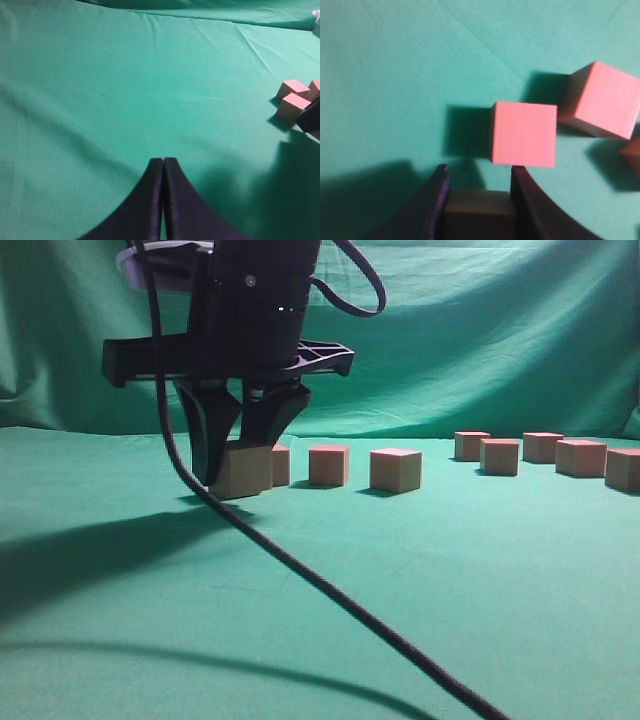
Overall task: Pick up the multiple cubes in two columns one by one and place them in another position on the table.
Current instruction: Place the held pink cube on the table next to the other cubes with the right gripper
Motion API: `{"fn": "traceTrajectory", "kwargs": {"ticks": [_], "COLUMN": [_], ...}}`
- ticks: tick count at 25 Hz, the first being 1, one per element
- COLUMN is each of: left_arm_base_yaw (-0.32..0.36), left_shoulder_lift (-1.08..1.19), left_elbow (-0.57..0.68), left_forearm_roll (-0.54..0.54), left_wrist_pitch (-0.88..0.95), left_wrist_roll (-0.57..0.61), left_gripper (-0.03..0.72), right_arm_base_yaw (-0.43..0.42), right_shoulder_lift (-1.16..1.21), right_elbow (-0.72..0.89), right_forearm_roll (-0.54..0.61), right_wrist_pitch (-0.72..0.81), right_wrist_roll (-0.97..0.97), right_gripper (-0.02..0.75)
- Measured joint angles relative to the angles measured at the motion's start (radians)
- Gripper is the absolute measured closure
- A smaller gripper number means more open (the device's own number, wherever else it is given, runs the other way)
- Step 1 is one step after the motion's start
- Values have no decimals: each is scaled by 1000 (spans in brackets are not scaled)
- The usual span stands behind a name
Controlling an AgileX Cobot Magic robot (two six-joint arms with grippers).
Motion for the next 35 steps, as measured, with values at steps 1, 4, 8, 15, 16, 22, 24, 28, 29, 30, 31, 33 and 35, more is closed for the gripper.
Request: {"fn": "traceTrajectory", "kwargs": {"ticks": [1,4,8,15,16,22,24,28,29,30,31,33,35], "left_arm_base_yaw": [0,0,0,0,0,0,0,0,0,0,0,0,0], "left_shoulder_lift": [0,0,0,0,0,0,0,0,0,0,0,0,0], "left_elbow": [0,0,0,0,0,0,0,0,0,0,0,0,0], "left_forearm_roll": [0,0,0,0,0,0,0,0,0,0,0,0,0], "left_wrist_pitch": [0,0,0,0,0,0,0,0,0,0,0,0,0], "left_wrist_roll": [0,0,0,0,0,0,0,0,0,0,0,0,0], "left_gripper": [688,688,688,688,688,688,688,688,688,688,688,688,688], "right_arm_base_yaw": [0,0,0,0,0,0,0,-1,-1,-1,-1,-8,-29], "right_shoulder_lift": [0,5,28,28,28,34,34,34,34,29,15,-23,-82], "right_elbow": [0,-2,-2,-2,-2,-102,-190,-363,-392,-413,-418,-413,-388], "right_forearm_roll": [0,-9,-13,-13,-13,-13,-13,-15,-20,-27,-31,-33,-33], "right_wrist_pitch": [5,20,29,29,29,202,302,512,536,545,550,565,570], "right_wrist_roll": [0,0,0,0,0,-18,-31,-97,-112,-123,-141,-172,-181], "right_gripper": [479,479,479,479,479,172,113,85,101,101,101,146,156]}}
